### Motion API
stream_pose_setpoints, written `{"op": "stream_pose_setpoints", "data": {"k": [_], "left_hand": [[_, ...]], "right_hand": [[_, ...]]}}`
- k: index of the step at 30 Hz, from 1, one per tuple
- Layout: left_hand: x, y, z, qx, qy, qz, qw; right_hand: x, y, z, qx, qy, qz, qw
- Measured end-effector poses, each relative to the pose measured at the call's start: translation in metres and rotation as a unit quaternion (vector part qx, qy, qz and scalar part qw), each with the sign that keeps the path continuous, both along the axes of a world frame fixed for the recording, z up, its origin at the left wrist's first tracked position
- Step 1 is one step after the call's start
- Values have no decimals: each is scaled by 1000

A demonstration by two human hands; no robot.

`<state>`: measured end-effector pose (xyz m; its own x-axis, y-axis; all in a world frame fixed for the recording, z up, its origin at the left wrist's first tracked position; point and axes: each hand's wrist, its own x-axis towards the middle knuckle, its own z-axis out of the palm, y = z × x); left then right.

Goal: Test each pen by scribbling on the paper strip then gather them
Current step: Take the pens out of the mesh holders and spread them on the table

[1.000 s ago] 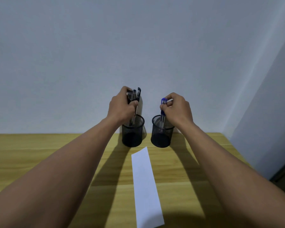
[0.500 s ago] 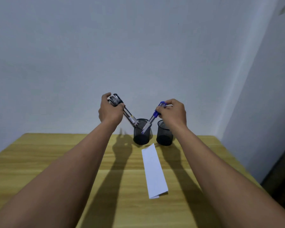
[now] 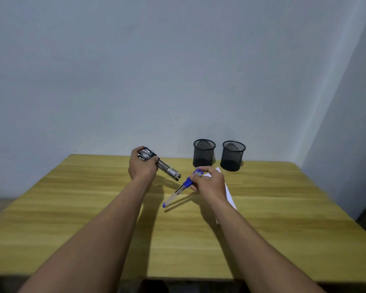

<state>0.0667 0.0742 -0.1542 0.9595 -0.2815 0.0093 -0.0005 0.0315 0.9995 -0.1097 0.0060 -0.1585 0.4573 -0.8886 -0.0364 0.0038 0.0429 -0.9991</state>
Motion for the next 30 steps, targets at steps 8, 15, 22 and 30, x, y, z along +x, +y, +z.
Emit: {"op": "stream_pose_setpoints", "data": {"k": [8, 15, 22, 30], "left_hand": [[11, 14, -51, 66, 79, 25, 994], [10, 12, -48, 100, 116, 49, 987], [10, 12, -47, 191, 104, 44, 975], [13, 9, -38, 272, 79, 59, 957]], "right_hand": [[13, 32, -39, 69, 57, -4, 996], [13, 31, -48, 36, 127, 31, 991], [11, 29, -46, -90, 254, 62, 961], [13, 32, -39, -157, 314, 88, 932]]}}
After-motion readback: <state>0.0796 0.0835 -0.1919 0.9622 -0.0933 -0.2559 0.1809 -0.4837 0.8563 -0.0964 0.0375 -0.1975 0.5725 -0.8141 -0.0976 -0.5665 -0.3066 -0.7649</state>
